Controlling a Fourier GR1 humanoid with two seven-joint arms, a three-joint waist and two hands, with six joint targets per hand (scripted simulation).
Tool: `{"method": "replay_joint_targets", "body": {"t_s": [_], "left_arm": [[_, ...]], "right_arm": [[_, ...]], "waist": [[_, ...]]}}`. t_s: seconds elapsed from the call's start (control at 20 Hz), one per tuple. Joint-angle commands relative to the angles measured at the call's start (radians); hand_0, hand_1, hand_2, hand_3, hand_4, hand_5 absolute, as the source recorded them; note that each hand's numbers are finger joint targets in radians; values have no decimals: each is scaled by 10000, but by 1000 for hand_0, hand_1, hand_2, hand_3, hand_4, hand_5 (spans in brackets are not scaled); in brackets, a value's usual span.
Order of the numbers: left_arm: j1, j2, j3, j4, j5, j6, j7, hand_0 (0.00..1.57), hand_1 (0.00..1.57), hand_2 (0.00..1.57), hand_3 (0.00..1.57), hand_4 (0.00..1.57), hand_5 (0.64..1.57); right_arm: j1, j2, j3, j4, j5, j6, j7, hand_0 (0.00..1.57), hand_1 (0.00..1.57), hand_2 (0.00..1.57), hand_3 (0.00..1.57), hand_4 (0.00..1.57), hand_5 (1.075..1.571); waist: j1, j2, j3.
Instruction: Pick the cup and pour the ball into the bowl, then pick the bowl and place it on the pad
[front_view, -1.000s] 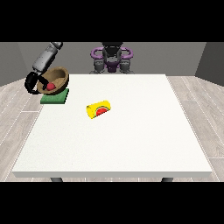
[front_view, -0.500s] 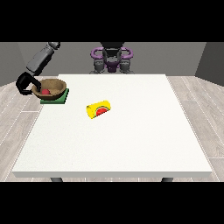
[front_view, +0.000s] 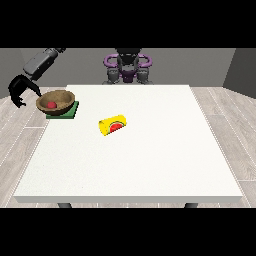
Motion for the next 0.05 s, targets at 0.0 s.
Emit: {"method": "replay_joint_targets", "body": {"t_s": [0.0], "left_arm": [[289, -268, -100, 408, -336, 74, -619, 0, 0, 0, 0, 0, 1515]], "right_arm": [[-629, -613, -161, -207, -330, 592, 977, 134, 134, 280, 375, 0, 1467]], "waist": [[-165, -257, -15]]}}
